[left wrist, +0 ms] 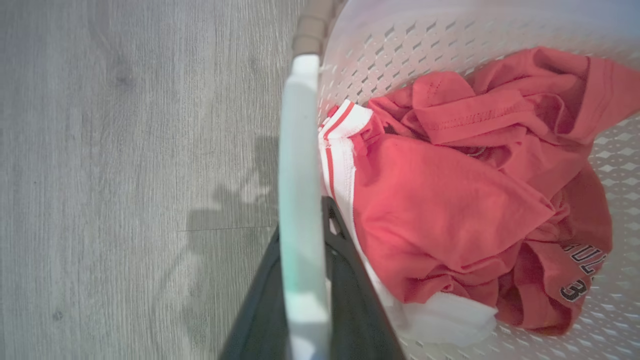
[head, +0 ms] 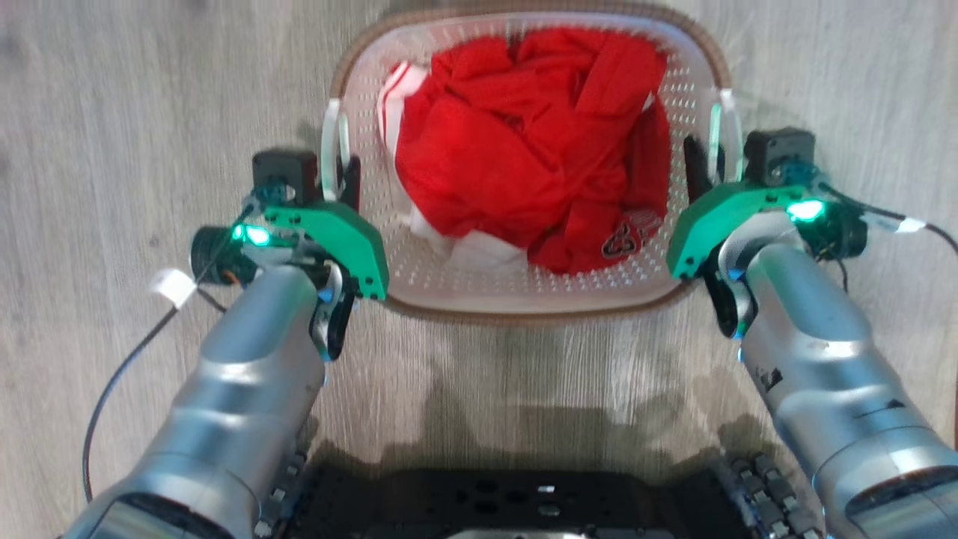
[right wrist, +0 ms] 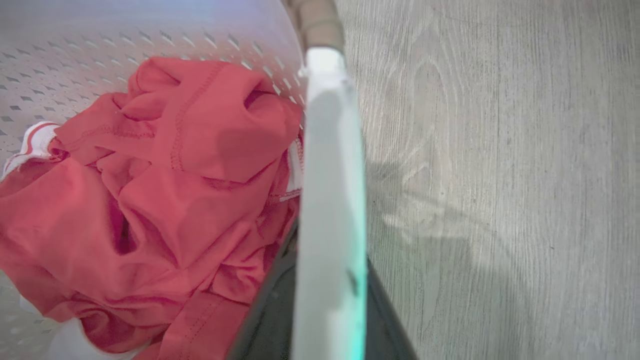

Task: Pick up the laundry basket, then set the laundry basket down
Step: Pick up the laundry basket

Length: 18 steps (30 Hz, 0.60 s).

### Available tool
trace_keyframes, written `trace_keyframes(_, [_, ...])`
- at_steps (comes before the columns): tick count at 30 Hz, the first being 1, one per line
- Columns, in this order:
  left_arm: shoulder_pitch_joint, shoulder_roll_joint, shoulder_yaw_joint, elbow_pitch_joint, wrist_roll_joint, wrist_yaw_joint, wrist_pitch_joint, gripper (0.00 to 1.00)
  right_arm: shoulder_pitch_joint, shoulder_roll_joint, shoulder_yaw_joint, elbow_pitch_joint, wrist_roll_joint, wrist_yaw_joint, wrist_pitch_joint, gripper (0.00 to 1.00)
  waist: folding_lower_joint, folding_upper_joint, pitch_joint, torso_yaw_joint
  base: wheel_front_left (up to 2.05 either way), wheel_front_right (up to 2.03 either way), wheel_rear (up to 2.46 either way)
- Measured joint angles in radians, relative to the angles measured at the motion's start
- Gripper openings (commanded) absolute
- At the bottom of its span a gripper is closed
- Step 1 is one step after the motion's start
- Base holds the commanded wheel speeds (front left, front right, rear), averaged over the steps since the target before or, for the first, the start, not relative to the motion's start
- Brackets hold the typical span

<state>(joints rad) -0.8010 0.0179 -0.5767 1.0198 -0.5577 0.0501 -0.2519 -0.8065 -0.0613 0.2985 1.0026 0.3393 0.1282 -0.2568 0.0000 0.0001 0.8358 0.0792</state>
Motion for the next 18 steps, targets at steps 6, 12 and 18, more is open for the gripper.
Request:
trace_keyframes(6, [0.038,-0.001,-0.028,0.024,-0.026,-0.003,0.001,0.0,0.019,0.002,0.055,0.056,0.063,0.0,0.0,0.0,0.0,0.0,-0.069,-0.008,0.0,0.0,0.0])
trace_keyframes(12, [0.082,-0.002,-0.054,0.062,-0.071,-0.008,0.001,0.0,0.033,0.005,0.142,0.112,0.146,0.0,0.0,0.0,0.0,0.0,-0.162,-0.018,0.0,0.0,0.0])
trace_keyframes(18, [0.134,-0.005,-0.098,0.124,-0.128,-0.034,0.002,0.0,0.073,0.011,0.237,0.154,0.244,0.0,0.029,0.0,0.0,0.0,-0.261,-0.031,0.0,0.0,0.0])
